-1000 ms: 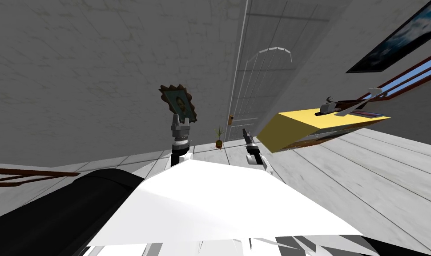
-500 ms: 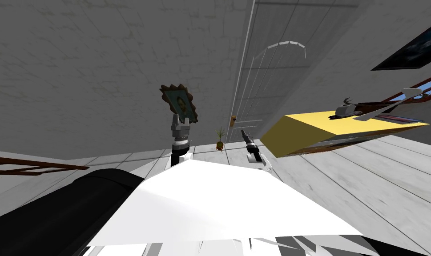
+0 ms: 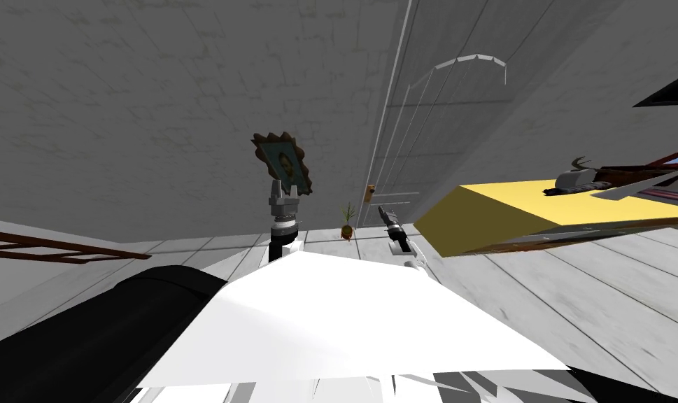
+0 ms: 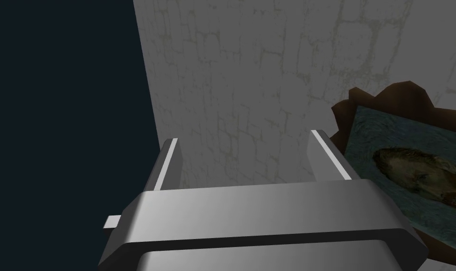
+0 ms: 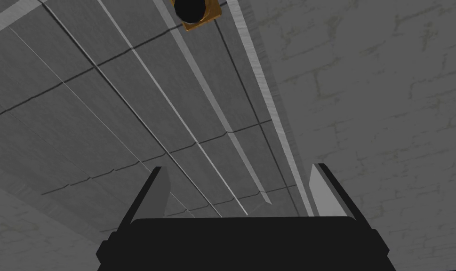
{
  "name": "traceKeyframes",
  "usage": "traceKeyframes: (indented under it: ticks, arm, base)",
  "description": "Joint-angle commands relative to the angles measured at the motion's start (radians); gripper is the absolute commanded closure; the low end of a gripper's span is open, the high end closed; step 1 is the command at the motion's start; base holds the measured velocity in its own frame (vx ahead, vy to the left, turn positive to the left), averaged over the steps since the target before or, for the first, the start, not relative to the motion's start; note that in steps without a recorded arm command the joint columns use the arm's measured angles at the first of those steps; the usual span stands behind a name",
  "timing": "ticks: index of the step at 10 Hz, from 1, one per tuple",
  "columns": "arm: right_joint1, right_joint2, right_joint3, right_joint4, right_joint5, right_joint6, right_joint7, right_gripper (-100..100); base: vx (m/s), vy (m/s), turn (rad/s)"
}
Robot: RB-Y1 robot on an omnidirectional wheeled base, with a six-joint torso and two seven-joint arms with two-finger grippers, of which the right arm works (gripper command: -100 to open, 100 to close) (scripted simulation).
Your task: Pull the door open
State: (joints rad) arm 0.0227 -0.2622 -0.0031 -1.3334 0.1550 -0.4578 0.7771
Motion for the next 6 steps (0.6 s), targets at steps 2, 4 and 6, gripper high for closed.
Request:
traceKeyframes:
  ticks: [2,4,6]
  arm:
    - [-0.032,-0.015,-0.004,0.059,0.015,0.007,0.057,-100]
    - [-0.054,-0.024,-0.007,0.103,0.026,0.009,0.095,-100]
    - [-0.075,-0.033,-0.010,0.144,0.036,0.012,0.131,-100]
  base:
    - [0.100,-0.031,0.083]
    - [0.083,-0.021,0.079]
    - [0.086,-0.025,0.078]
